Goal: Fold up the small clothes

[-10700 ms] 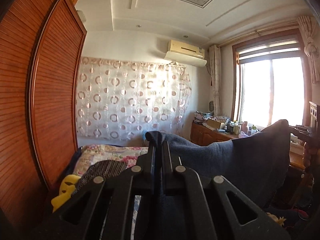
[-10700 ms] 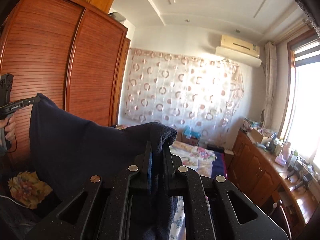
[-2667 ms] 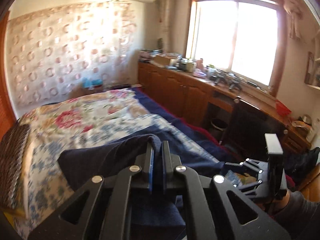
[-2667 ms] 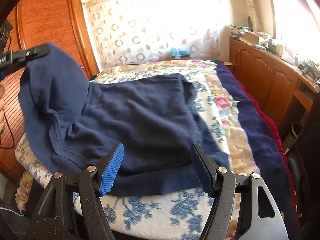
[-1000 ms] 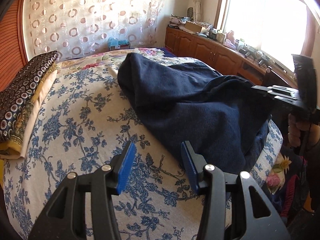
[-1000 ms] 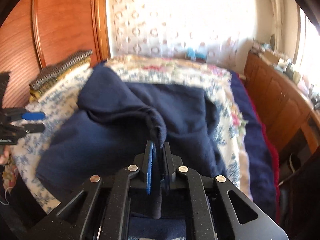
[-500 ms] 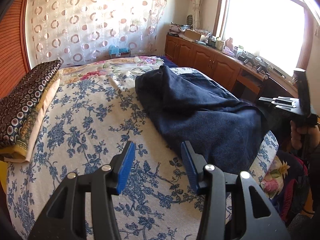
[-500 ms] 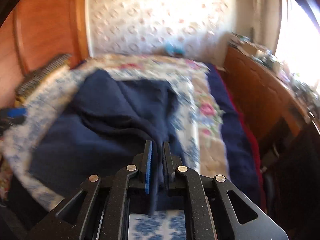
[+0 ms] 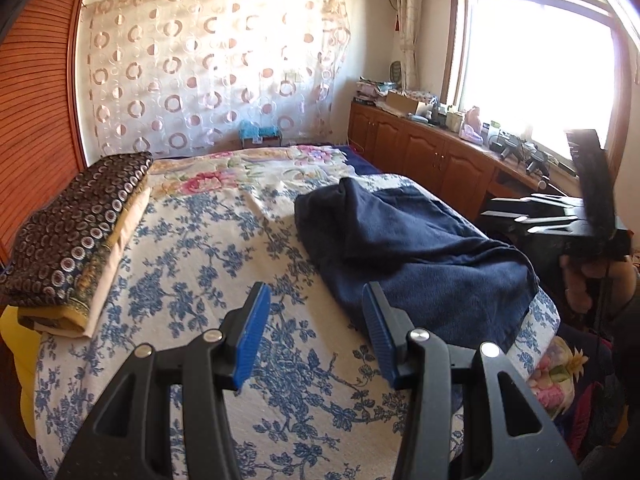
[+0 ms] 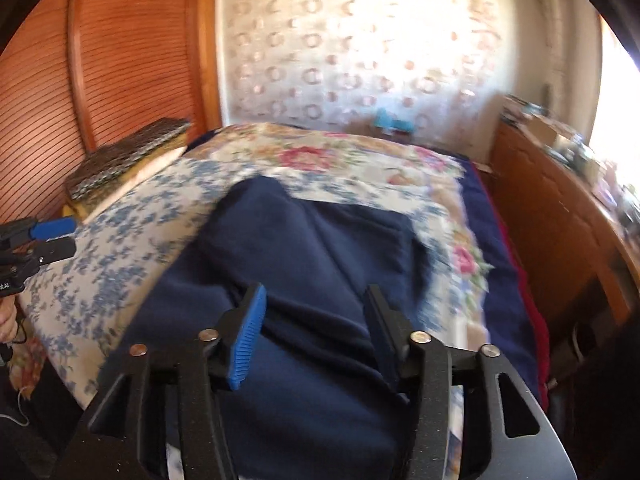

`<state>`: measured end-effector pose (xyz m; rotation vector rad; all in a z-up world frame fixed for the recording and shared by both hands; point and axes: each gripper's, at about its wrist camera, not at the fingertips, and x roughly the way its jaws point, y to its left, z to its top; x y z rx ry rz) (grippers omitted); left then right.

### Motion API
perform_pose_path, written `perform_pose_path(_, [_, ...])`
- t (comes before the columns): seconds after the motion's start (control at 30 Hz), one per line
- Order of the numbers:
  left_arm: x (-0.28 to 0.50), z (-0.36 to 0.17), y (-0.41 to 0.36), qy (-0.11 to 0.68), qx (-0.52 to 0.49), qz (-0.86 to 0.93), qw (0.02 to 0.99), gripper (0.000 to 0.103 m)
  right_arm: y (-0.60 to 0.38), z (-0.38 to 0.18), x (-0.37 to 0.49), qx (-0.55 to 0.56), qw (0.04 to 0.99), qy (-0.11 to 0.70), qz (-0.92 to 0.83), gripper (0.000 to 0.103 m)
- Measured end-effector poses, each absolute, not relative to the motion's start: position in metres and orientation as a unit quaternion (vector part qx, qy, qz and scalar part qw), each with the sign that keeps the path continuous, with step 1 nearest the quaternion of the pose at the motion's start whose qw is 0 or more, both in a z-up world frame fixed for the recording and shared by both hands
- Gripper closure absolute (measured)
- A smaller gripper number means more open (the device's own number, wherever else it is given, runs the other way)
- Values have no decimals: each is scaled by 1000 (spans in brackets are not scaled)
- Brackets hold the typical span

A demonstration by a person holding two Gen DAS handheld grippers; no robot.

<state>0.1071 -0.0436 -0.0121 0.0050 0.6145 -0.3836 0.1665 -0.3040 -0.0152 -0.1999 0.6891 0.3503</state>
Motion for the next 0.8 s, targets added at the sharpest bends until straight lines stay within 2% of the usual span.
perform_pose_path(0.27, [114, -11, -34, 297, -3, -181, 938, 56, -230, -56, 220, -147, 880, 390, 228, 49])
perform_pose_path(0.53, [135, -26, -31, 316, -7, -184, 931, 56, -211, -83, 238, -201, 854, 418, 236, 49])
perform_pose_path(0.57, [137, -28, -31, 318, -8, -185, 930, 56, -212, -84, 239, -202, 853, 419, 236, 52])
perform_pose_path(0.6, [139, -29, -32, 320, -8, -186, 929, 56, -214, -83, 240, -207, 854, 417, 233, 61])
perform_pose_path(0.63, [142, -31, -32, 322, -8, -187, 928, 56, -216, -82, 240, -210, 854, 415, 232, 83])
perform_pose_path(0.67, [143, -31, -33, 323, -9, -188, 927, 56, -219, -80, 240, -209, 855, 413, 235, 95])
perform_pose_path(0.8, [147, -34, -37, 326, -7, -197, 925, 56, -244, -53, 235, -182, 875, 381, 237, 99])
